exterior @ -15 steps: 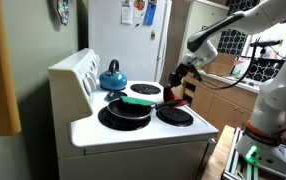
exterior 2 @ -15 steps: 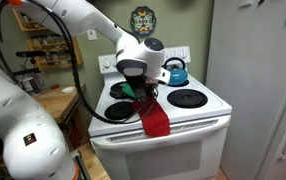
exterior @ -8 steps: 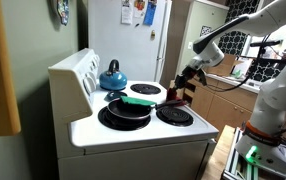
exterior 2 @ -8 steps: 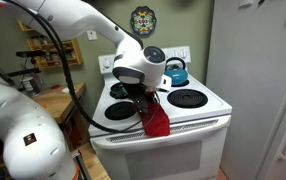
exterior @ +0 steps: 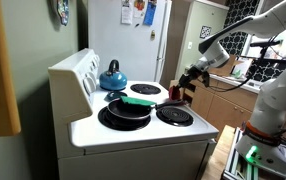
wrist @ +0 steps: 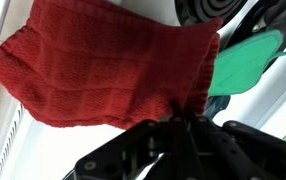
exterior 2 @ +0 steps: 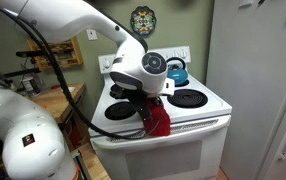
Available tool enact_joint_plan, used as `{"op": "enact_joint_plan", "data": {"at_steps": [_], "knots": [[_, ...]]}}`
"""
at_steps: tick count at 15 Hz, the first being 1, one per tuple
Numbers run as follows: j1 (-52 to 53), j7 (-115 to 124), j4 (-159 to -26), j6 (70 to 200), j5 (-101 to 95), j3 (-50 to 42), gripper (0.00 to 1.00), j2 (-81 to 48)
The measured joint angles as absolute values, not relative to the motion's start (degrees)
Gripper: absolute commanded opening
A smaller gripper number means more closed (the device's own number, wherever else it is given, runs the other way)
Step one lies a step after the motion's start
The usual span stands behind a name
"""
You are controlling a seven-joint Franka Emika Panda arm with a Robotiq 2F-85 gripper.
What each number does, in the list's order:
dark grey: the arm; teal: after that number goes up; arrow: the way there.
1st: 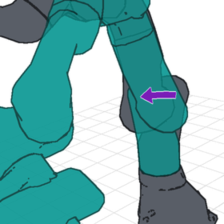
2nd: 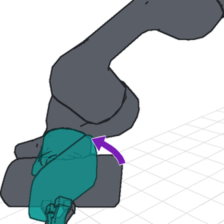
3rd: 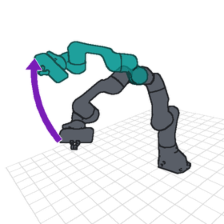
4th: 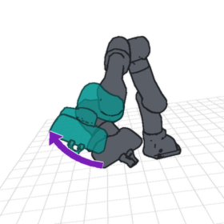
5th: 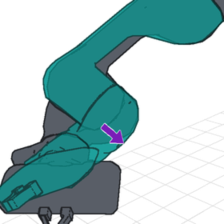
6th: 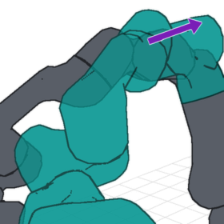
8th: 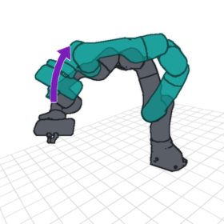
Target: Fold the towel over the oven door handle
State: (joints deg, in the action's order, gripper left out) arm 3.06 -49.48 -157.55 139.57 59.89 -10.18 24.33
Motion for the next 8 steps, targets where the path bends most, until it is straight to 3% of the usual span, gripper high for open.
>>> {"op": "enact_joint_plan", "data": {"at_steps": [8], "knots": [[2.1,-53.2,-157.0,138.1,59.7,-9.9,0.01,26.3]]}}
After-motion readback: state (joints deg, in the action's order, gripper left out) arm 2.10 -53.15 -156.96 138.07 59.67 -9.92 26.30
